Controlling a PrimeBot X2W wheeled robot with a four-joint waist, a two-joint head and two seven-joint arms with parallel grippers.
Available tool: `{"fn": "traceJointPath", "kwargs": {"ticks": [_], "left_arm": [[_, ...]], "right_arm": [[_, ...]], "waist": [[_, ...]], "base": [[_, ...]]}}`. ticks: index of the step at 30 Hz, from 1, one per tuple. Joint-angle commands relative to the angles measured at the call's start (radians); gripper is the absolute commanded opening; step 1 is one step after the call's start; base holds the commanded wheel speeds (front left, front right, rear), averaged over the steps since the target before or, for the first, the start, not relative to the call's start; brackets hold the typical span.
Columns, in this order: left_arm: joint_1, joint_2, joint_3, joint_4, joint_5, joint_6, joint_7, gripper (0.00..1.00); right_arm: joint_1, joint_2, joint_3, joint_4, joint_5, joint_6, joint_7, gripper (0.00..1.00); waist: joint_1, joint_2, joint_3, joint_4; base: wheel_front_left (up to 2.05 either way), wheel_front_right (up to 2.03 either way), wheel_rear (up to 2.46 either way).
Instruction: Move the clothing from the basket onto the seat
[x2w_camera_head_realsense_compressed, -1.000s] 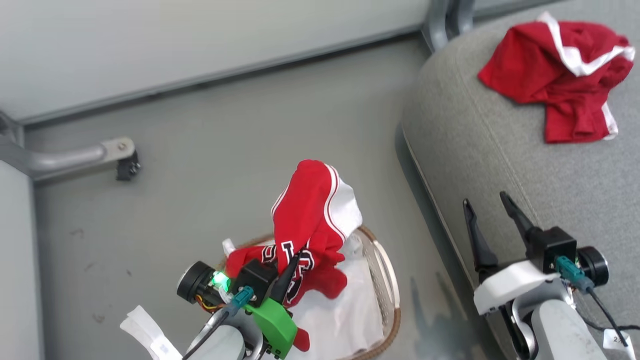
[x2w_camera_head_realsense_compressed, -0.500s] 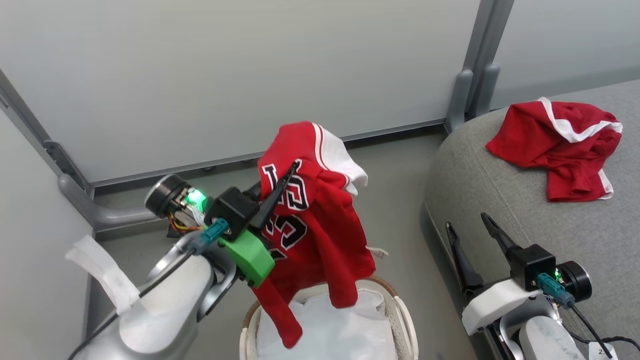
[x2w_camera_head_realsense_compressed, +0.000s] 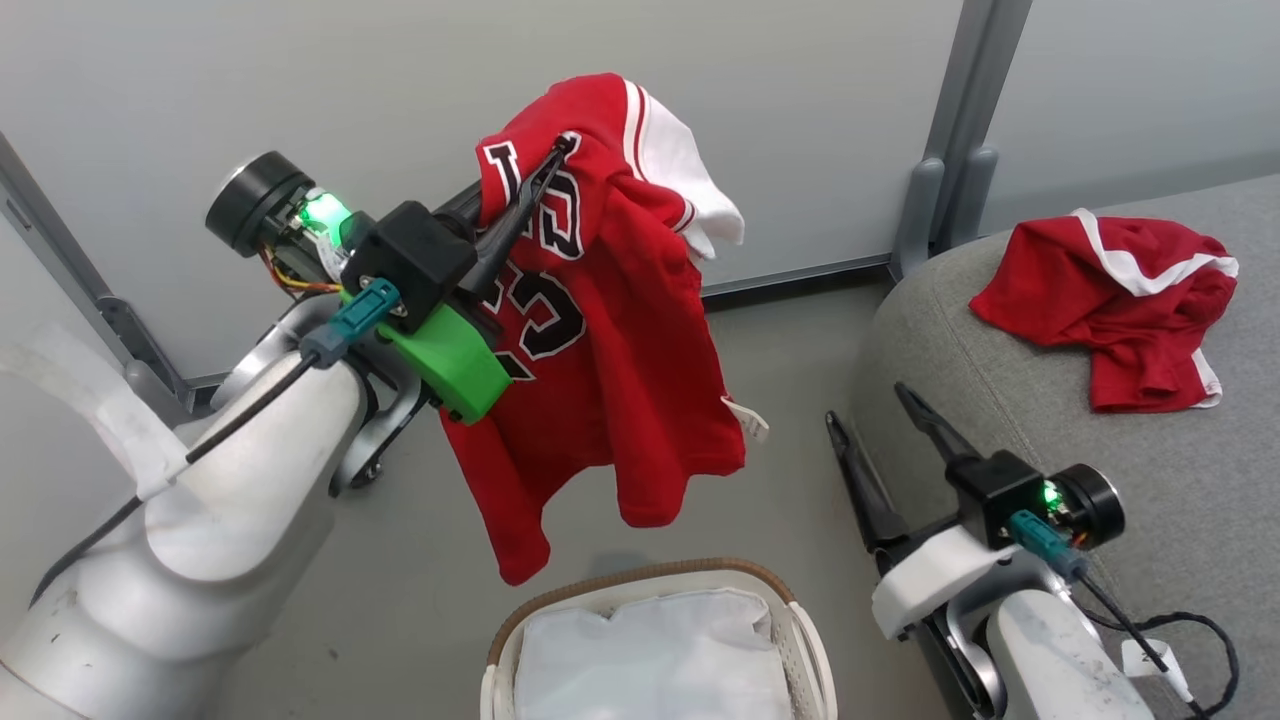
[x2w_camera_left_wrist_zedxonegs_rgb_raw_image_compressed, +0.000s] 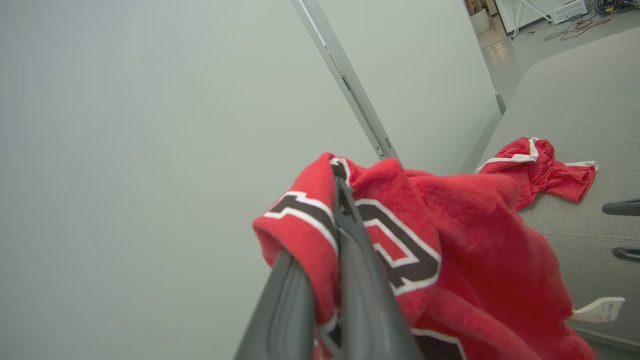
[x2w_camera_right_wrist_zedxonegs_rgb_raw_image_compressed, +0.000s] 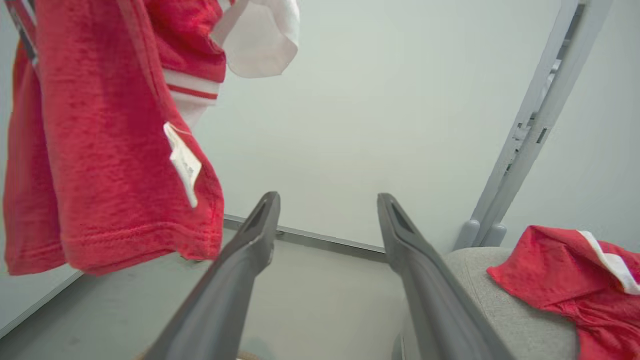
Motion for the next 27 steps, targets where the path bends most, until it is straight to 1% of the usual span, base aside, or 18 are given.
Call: {"fn": "traceJointPath", "kwargs": {"ticks": [1, 7, 15, 19, 26, 27], "left_arm": [[-0.024, 0.007, -0.004, 0.004, -0.008, 0.001, -0.01, 0.0], [-0.062, -0.005, -0.031, 0.019, -0.029, 0.001, -0.03, 0.0], [-0.08, -0.021, -0.088, 0.013, -0.047, 0.001, -0.045, 0.0], [-0.082, -0.033, -0.113, 0.015, -0.052, 0.001, -0.052, 0.0], [-0.08, -0.049, -0.148, 0.008, -0.069, 0.001, -0.061, 0.0], [-0.078, -0.05, -0.153, 0.007, -0.075, 0.001, -0.06, 0.0]], "right_arm": [[-0.015, -0.003, 0.027, 0.003, 0.003, -0.001, -0.002, 1.0], [-0.066, -0.004, 0.175, 0.032, 0.012, -0.001, -0.002, 1.0], [-0.17, -0.003, 0.295, 0.102, 0.008, -0.001, -0.002, 1.0], [-0.222, -0.003, 0.354, 0.134, 0.033, -0.001, -0.002, 1.0], [-0.28, -0.003, 0.413, 0.185, 0.08, -0.001, -0.002, 1.0], [-0.288, -0.003, 0.424, 0.192, 0.089, -0.001, -0.002, 0.8]], "waist": [[0.0001, 0.0, 0.001, 0.0], [0.0001, 0.0, -0.004, 0.012], [0.0001, 0.0, -0.013, 0.038], [0.0001, 0.0, -0.015, 0.049], [0.0001, 0.0, -0.019, 0.068], [0.0001, 0.0, -0.019, 0.07]], "base": [[0.0, 0.0, 0.0], [0.0, 0.0, 0.0], [0.0, 0.0, 0.0], [0.0, 0.0, 0.0], [0.0, 0.0, 0.0], [0.0, 0.0, 0.0]]}}
